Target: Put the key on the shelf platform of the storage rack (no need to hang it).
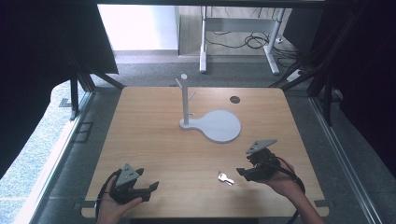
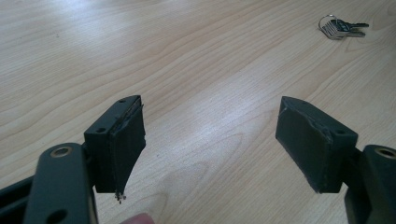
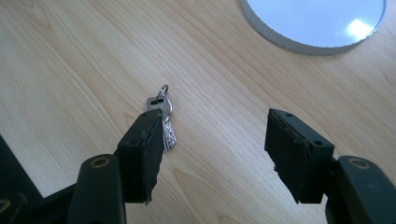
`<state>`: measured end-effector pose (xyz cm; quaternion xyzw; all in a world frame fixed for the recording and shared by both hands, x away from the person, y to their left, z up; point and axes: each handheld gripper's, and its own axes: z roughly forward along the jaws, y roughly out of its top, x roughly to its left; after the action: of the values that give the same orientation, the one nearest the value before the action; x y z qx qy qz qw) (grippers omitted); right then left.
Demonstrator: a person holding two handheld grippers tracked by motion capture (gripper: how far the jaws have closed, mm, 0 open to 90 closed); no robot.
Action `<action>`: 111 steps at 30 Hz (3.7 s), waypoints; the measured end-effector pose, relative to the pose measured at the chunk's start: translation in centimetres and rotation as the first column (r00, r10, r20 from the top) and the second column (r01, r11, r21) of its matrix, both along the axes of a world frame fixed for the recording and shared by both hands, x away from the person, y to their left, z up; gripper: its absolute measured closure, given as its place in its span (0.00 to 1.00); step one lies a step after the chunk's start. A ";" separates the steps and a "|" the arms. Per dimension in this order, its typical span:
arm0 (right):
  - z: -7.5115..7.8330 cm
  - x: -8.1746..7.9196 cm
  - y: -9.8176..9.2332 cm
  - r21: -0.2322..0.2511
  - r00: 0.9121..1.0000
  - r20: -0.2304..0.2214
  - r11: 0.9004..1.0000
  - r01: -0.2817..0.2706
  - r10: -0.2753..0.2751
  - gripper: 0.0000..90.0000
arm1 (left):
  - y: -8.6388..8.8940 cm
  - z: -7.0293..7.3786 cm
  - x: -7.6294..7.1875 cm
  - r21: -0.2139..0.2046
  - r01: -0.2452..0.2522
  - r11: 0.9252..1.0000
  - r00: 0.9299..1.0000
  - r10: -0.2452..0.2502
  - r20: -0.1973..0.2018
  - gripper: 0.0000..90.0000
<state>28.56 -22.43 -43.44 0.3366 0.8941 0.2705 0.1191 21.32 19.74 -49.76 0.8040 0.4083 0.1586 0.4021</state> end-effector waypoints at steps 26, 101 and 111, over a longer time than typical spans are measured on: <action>-3.6 0.9 5.5 -0.140 0.987 -0.130 0.983 -0.116 0.098 0.46 | 0.3 0.4 -0.2 -0.011 -0.004 1.000 1.000 0.004 0.011 0.27; -3.4 2.7 7.5 -0.244 0.961 -0.225 0.946 -0.213 0.159 0.75 | 0.3 0.5 -0.3 -0.005 -0.009 1.000 1.000 0.009 0.024 0.27; -1.6 2.6 7.3 -0.248 0.968 -0.199 0.947 -0.203 0.155 0.75 | 0.4 0.5 -0.2 -0.008 -0.011 1.000 1.000 0.011 0.021 0.27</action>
<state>31.17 -15.17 -45.04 0.2573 0.9562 0.1267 0.0583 21.10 20.14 -49.27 0.7984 0.4089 0.1677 0.4090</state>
